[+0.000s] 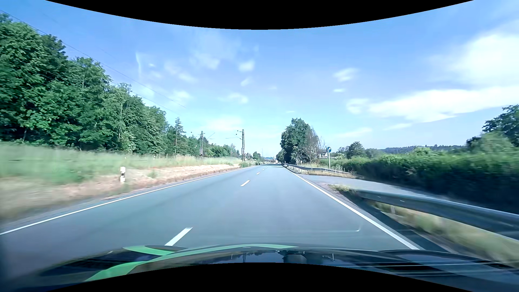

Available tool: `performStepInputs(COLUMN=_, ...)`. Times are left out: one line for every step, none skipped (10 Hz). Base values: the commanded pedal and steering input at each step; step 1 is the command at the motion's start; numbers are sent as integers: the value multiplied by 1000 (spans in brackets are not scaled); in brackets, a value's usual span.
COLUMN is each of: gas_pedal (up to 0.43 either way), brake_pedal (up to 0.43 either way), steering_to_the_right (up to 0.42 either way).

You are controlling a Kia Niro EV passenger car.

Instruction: Follow the waypoints while adhering to traffic rules and regulations

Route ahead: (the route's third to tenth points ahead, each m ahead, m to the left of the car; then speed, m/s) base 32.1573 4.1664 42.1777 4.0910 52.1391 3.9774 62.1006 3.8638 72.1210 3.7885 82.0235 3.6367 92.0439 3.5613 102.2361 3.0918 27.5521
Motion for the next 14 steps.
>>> performStepInputs(gas_pedal=260, brake_pedal=0, steering_to_the_right=0)
performStepInputs(gas_pedal=260, brake_pedal=0, steering_to_the_right=0)
performStepInputs(gas_pedal=260, brake_pedal=0, steering_to_the_right=0)
performStepInputs(gas_pedal=248, brake_pedal=0, steering_to_the_right=0)
performStepInputs(gas_pedal=240, brake_pedal=0, steering_to_the_right=0)
performStepInputs(gas_pedal=220, brake_pedal=0, steering_to_the_right=0)
performStepInputs(gas_pedal=220, brake_pedal=0, steering_to_the_right=0)
performStepInputs(gas_pedal=220, brake_pedal=0, steering_to_the_right=0)
performStepInputs(gas_pedal=220, brake_pedal=0, steering_to_the_right=0)
performStepInputs(gas_pedal=220, brake_pedal=0, steering_to_the_right=0)
performStepInputs(gas_pedal=228, brake_pedal=0, steering_to_the_right=-1)
performStepInputs(gas_pedal=228, brake_pedal=0, steering_to_the_right=0)
performStepInputs(gas_pedal=240, brake_pedal=0, steering_to_the_right=0)
performStepInputs(gas_pedal=260, brake_pedal=0, steering_to_the_right=-1)
